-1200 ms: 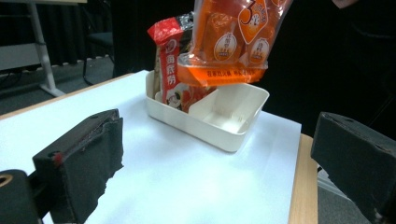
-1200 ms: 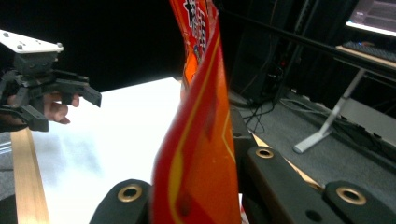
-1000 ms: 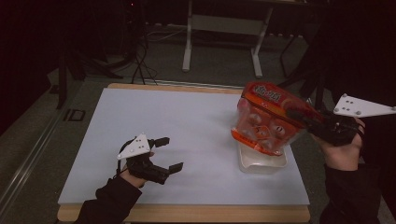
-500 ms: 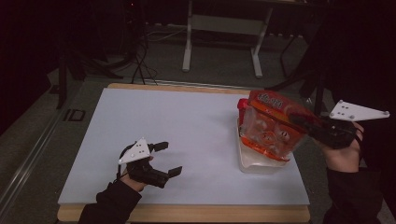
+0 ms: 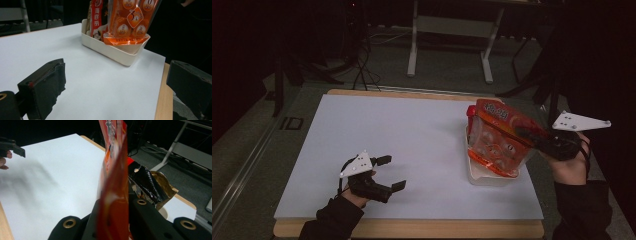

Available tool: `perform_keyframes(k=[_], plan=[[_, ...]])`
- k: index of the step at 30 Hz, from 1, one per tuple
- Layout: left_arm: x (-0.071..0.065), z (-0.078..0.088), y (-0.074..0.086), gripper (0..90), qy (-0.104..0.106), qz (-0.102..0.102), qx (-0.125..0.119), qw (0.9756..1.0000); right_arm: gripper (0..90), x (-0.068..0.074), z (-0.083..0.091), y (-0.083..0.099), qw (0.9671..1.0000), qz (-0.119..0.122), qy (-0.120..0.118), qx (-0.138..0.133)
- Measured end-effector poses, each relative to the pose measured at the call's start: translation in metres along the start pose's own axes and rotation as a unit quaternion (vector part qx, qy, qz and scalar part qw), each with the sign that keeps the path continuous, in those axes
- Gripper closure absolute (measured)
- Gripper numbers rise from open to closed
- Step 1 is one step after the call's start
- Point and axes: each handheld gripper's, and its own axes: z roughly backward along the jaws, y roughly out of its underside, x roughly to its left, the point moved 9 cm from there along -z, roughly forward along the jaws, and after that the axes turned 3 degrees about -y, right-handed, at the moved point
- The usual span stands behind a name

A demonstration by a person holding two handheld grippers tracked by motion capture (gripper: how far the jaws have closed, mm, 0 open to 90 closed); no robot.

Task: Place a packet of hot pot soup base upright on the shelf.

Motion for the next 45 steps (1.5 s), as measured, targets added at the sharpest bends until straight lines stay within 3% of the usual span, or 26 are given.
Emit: perform_keyframes(k=[9, 13, 17, 26, 39, 45], plan=[[0.002, -0.002, 0.006, 2.8, -0.002, 0.005, 0.007, 1.0, 90.0, -0.004, -0.003, 0.013, 0.9998, -0.02, -0.003, 0.004], [0.003, -0.002, 0.006, 2.8, -0.004, 0.006, 0.006, 1.0, 90.0, -0.005, -0.01, 0.022, 0.9996, -0.011, 0.006, 0.024], [0.002, -0.003, 0.008, 2.8, -0.003, 0.006, 0.008, 0.9999, 90.0, -0.002, -0.016, 0.028, 0.9994, -0.014, -0.002, 0.03], [0.002, -0.004, 0.009, 2.8, -0.003, 0.008, 0.01, 0.9999, 90.0, -0.005, -0.013, 0.036, 0.9991, -0.018, 0.003, 0.038], [0.0, -0.006, 0.01, 2.8, 0.0, 0.005, 0.012, 0.9999, 90.0, -0.004, -0.016, 0.051, 0.9981, -0.035, -0.009, 0.049], [-0.001, -0.007, 0.011, 2.8, 0.002, 0.004, 0.014, 0.9999, 90.0, 0.001, -0.031, 0.06, 0.9971, -0.035, -0.018, 0.065]])
